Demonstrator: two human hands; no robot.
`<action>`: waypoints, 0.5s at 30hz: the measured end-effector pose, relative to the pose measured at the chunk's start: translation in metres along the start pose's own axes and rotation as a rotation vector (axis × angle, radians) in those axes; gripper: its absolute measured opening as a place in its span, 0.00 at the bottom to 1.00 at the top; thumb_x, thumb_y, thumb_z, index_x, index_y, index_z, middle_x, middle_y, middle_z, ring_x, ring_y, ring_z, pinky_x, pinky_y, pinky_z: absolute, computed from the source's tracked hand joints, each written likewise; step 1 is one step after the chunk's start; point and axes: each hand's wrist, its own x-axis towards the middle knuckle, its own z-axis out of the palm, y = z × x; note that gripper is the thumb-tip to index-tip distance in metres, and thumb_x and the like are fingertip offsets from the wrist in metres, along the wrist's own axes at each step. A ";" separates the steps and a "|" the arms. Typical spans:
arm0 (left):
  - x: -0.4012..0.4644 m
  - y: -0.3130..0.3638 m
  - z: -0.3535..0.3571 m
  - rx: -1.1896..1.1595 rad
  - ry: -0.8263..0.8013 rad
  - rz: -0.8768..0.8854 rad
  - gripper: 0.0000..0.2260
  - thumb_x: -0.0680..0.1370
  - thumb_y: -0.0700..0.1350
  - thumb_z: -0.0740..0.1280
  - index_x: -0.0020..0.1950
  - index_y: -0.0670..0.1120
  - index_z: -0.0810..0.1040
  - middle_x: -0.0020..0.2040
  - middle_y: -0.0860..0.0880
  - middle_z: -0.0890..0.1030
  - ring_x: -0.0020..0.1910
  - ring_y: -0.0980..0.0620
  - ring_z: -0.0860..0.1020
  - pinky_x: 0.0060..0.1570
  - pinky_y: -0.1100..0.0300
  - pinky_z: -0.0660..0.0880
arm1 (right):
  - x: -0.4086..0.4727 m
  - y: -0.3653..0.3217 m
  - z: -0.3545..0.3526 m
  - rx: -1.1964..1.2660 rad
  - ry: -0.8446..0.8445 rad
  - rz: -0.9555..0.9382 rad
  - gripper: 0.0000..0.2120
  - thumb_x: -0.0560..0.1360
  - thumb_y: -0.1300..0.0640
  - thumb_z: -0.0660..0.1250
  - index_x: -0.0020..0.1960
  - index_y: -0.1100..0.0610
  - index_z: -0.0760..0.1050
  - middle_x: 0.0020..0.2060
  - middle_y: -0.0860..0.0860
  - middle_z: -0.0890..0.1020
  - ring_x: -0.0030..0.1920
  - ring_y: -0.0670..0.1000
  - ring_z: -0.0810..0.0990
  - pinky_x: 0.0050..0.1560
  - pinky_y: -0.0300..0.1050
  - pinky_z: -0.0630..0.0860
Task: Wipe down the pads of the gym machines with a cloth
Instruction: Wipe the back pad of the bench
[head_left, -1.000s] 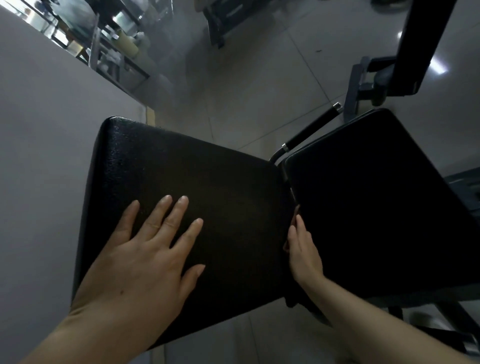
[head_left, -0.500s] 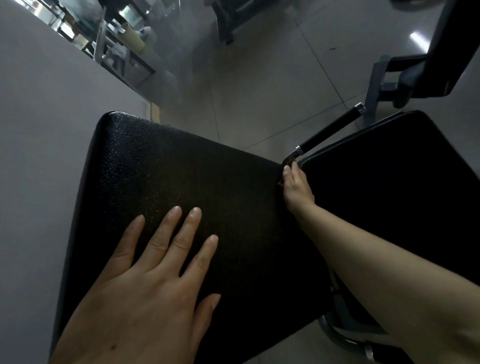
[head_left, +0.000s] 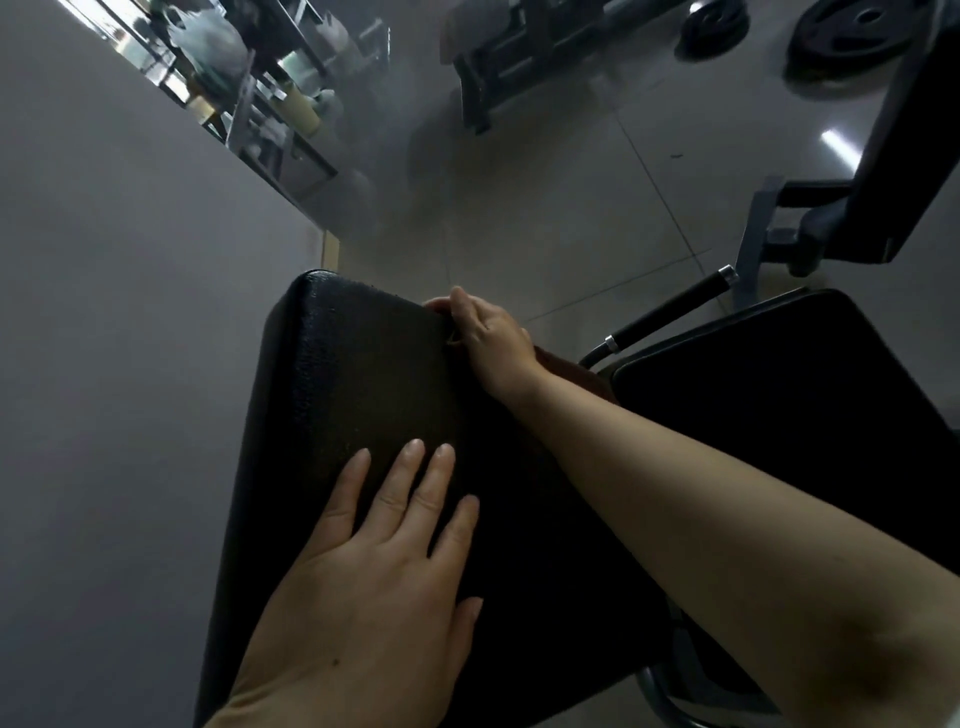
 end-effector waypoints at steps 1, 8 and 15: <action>0.001 0.001 -0.002 -0.006 0.004 -0.009 0.26 0.69 0.57 0.56 0.55 0.45 0.83 0.64 0.38 0.76 0.66 0.39 0.72 0.66 0.41 0.57 | 0.001 -0.011 0.006 0.027 -0.005 -0.033 0.21 0.79 0.35 0.44 0.49 0.36 0.76 0.51 0.44 0.82 0.56 0.48 0.78 0.64 0.61 0.67; -0.002 -0.001 -0.040 -0.492 0.461 -0.286 0.14 0.70 0.40 0.56 0.46 0.42 0.81 0.47 0.48 0.78 0.47 0.51 0.76 0.50 0.63 0.71 | 0.006 -0.071 0.041 0.187 -0.017 -0.156 0.20 0.70 0.27 0.49 0.49 0.28 0.77 0.59 0.44 0.80 0.65 0.50 0.74 0.70 0.63 0.60; -0.008 -0.002 -0.055 -0.639 0.819 -0.403 0.08 0.74 0.37 0.57 0.45 0.39 0.75 0.42 0.48 0.74 0.42 0.56 0.71 0.44 0.70 0.67 | -0.038 -0.113 0.060 -0.065 0.040 -0.451 0.23 0.79 0.49 0.49 0.53 0.53 0.82 0.56 0.51 0.82 0.67 0.53 0.72 0.68 0.60 0.59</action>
